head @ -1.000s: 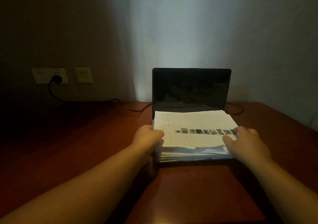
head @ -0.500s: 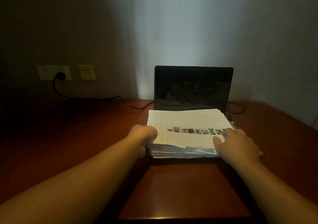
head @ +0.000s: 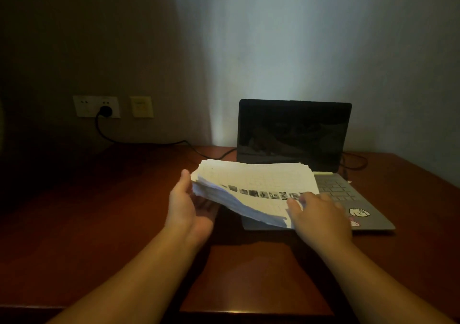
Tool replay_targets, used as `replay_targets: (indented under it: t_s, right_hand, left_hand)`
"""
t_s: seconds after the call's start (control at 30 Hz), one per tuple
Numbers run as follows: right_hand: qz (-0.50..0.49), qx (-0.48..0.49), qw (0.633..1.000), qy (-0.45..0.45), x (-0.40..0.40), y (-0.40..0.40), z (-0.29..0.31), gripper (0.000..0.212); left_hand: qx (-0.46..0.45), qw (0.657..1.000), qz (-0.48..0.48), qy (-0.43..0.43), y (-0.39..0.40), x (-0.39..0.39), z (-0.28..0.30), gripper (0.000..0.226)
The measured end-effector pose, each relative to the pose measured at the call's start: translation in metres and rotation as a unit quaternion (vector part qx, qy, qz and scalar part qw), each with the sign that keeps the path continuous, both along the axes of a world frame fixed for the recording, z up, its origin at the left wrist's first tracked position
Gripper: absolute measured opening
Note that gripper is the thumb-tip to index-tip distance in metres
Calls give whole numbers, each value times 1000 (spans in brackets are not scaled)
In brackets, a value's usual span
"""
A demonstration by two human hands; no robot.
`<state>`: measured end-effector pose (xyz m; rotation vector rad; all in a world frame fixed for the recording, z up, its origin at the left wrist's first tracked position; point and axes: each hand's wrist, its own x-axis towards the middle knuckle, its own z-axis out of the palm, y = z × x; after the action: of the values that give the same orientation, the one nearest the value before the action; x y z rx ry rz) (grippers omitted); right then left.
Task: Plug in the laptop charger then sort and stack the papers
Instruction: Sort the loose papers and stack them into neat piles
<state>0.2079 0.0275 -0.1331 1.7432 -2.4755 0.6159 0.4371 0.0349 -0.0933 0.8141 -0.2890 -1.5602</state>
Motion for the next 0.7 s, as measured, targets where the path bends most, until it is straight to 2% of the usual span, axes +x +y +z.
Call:
replay_targets:
  t_s: [0.13,0.23,0.37,0.43,0.53,0.63,0.7]
  right_hand:
    - [32,19,997,61,5,-16,-13,85]
    - [23,29,997,60,1,-25,-18,91]
    - [37,5,997,62,10,-16,-18,89]
    - [47,-1,997,65,16,-10,-20,87]
    - [81,-1,994,69,28,0,-17,83]
    - [151,16,980,127,39,10,-7,57]
    - [181,17,972,149,43,11,0,51]
  left_hand:
    - [2,1000,-9,16,13,-14,-8,55]
    - [-15,999,11,47,23,-29,-3,49]
    - [68,991,86,-75,12,-45,-17,28]
    - [96,984,118,-93,3,-47,-21,32]
    - [90,980,149,-101,-10,-43,-19,47]
    - [91,974,171,-118,-18,-29,-16,51]
    - [94,972,173,-129,-20,-10,-12,51]
